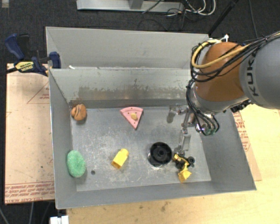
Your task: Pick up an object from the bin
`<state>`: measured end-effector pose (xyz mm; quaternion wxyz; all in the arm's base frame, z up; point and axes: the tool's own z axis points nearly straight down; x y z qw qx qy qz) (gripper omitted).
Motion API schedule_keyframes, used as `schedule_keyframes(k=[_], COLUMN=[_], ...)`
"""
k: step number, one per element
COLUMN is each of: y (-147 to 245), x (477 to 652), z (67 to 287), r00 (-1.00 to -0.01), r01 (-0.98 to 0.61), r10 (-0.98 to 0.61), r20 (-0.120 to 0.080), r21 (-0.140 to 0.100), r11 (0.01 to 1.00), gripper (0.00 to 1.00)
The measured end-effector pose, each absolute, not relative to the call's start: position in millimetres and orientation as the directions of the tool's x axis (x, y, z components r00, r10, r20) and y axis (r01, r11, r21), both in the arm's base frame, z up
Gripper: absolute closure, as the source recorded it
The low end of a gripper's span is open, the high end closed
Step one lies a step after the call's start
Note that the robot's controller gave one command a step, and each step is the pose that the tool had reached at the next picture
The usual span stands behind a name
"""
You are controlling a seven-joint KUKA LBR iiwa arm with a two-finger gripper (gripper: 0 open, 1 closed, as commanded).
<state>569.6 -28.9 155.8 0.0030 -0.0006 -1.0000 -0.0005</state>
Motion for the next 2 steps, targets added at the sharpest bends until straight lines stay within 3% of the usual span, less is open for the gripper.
schedule_keyframes(k=[1,2], y=[-28.8,-18.0], x=[571.0,542.0], z=[160.6,88.0], r00=[-1.0,-1.0], r01=[0.0,0.001], r10=[0.0,0.001], r20=[-0.001,-0.005], r21=[0.0,0.001], r11=[1.0,1.0], gripper=[0.0,0.0])
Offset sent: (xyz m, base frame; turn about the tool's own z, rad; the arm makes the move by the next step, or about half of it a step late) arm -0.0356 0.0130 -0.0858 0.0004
